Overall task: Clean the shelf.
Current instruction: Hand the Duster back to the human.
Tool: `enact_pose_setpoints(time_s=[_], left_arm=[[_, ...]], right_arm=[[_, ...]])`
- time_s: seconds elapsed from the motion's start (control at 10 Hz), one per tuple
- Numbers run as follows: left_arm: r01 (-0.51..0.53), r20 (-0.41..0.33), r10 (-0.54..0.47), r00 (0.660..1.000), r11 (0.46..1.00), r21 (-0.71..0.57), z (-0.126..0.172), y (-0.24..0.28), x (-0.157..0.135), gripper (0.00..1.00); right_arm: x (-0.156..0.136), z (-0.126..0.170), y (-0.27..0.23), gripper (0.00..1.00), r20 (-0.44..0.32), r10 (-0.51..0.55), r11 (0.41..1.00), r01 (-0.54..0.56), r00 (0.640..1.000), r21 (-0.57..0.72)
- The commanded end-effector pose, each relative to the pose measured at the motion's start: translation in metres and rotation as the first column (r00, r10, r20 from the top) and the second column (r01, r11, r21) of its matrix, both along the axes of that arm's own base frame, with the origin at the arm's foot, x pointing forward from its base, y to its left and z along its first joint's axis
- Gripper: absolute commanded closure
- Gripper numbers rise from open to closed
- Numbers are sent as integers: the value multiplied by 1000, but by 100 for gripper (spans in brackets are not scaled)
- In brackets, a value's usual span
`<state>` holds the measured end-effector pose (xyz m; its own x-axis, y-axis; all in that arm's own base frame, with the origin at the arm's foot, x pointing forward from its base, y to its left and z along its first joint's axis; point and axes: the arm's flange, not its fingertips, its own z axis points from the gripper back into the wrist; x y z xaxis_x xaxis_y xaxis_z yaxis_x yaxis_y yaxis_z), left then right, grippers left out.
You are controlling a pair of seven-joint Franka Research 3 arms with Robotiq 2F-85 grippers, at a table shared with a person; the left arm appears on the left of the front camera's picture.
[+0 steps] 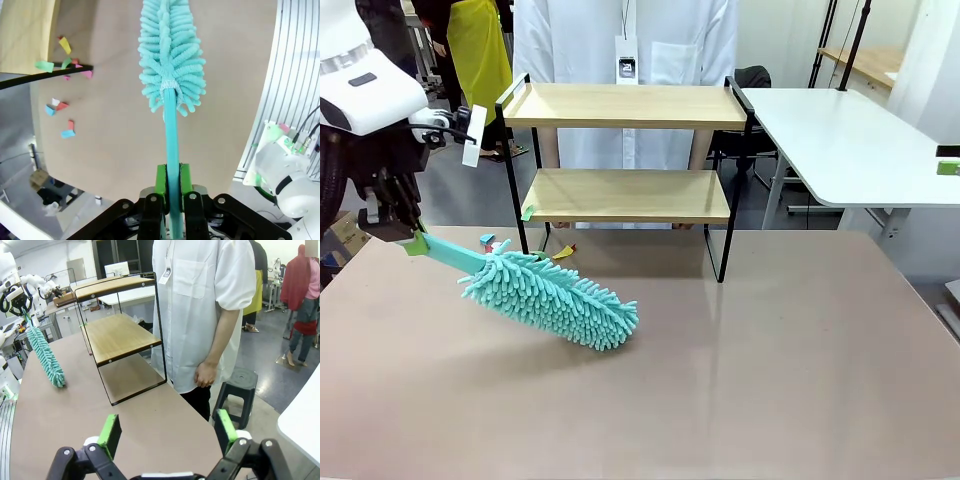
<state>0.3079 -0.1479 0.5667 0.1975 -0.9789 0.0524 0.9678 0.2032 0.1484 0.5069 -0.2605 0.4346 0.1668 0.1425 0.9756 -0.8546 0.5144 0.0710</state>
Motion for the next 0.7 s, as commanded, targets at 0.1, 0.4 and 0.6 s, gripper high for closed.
enact_pose_setpoints(time_s=[0.1, 0.4, 0.6], left_arm=[[-3, -6, 3, 1000, 1000, -18, 4, 1, -1, 87], [1, 31, 1, 1000, 998, -70, -3, 3, 1, 87], [30, 56, -21, 998, 988, -153, -20, -4, 10, 87]], right_arm=[[0, 3, 1, 0, 4, 2, 1000, -2, 1000, -4], [-6, 22, 17, 0, -14, 69, 997, -69, 998, -17], [-12, 54, 56, 0, -114, 157, 987, -161, 981, -21]])
